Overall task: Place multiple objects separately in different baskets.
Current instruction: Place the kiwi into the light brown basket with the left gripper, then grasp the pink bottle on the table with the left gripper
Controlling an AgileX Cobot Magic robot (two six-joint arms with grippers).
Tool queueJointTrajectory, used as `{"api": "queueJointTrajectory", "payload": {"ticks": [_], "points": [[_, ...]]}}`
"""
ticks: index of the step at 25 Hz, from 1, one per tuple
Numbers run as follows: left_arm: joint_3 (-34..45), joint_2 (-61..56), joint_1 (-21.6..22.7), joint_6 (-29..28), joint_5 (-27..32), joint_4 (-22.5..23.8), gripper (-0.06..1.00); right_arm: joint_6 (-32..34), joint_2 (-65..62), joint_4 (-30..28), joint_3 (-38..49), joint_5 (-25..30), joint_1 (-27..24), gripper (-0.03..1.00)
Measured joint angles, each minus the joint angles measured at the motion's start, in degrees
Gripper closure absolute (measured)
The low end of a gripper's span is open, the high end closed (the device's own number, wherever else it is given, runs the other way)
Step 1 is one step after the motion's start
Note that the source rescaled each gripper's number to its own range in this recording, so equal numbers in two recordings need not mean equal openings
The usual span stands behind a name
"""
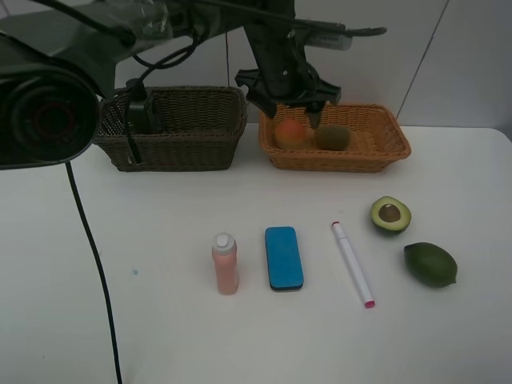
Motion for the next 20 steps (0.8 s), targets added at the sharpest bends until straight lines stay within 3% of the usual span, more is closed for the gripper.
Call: {"api": "queueJointTrajectory", "payload": {"ticks": [3, 10, 15, 20], "points": [[-3.0, -2.7, 0.1, 0.4, 10.0, 0.0, 0.06, 0.0, 0.0, 0.0, 0.0, 0.0, 0.0, 0.05], [0.0, -10.0, 0.0, 1.6, 11.4, -7.3, 0.06, 0.0, 0.0, 0.0, 0.0, 0.0, 0.0, 0.05], [18.1, -24.2, 0.0, 1.2, 11.3, -8.2, 0.06, 0.0, 0.0, 0.0, 0.0, 0.0, 0.0, 0.05], [45.9, -42.3, -2.7, -0.6, 11.2, -9.0, 0.06, 0.0, 0.0, 0.0, 0.0, 0.0, 0.0, 0.05]]}}
